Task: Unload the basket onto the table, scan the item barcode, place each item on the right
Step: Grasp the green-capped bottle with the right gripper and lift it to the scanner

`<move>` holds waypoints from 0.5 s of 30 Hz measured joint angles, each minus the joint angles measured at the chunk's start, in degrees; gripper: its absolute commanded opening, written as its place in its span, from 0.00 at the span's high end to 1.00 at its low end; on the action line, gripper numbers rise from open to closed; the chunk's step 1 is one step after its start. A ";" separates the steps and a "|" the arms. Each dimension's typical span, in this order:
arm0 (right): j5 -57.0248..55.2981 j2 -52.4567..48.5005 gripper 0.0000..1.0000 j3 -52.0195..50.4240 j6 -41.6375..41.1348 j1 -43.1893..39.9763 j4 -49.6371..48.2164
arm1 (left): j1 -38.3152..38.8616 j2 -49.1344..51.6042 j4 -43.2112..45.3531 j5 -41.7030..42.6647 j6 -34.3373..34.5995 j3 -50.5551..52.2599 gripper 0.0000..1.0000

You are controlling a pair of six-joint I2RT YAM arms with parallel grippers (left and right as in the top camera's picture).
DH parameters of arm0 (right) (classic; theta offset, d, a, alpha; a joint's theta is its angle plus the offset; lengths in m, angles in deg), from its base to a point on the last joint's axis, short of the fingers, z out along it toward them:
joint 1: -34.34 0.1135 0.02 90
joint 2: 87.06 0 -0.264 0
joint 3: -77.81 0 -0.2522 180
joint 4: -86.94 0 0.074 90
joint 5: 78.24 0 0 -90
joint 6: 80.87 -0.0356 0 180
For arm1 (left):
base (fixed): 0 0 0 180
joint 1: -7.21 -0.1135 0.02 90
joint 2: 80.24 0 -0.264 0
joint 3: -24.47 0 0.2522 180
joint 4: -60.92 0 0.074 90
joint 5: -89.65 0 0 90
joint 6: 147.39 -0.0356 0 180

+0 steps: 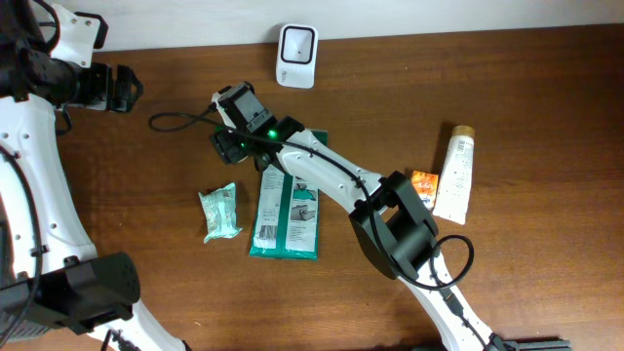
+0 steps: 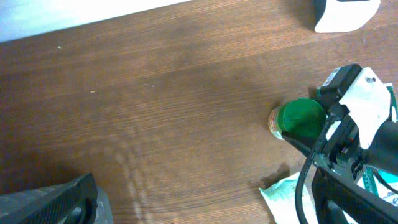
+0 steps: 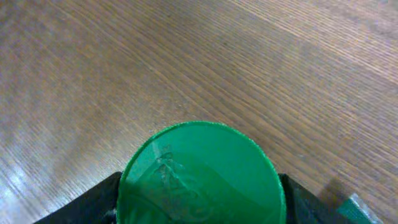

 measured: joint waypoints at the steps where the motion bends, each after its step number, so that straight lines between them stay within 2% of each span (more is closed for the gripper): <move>1: -0.31 0.00 0.37 0.00 0.04 0.00 -0.02 | 0.00 0.00 0.00 0.00 0.00 0.00 0.01; 6: -1.49 2.56 0.40 -0.04 0.63 -0.83 3.30 | 0.00 0.00 0.00 0.00 0.00 0.00 0.01; 10: -1.53 12.09 0.43 -0.24 1.09 -3.78 10.27 | 0.00 0.00 -0.02 0.00 0.00 0.00 0.01; 12: -1.70 20.70 0.48 -0.15 1.79 -6.88 19.63 | 0.00 0.00 -0.04 0.04 0.00 0.00 0.01; 13: -1.77 22.80 0.51 -0.04 1.99 -8.02 23.74 | 0.00 0.00 0.00 0.02 0.00 0.00 0.01; 15: -1.92 24.02 0.51 0.28 2.34 -10.51 30.84 | 0.00 0.00 -0.02 0.00 0.00 0.00 0.01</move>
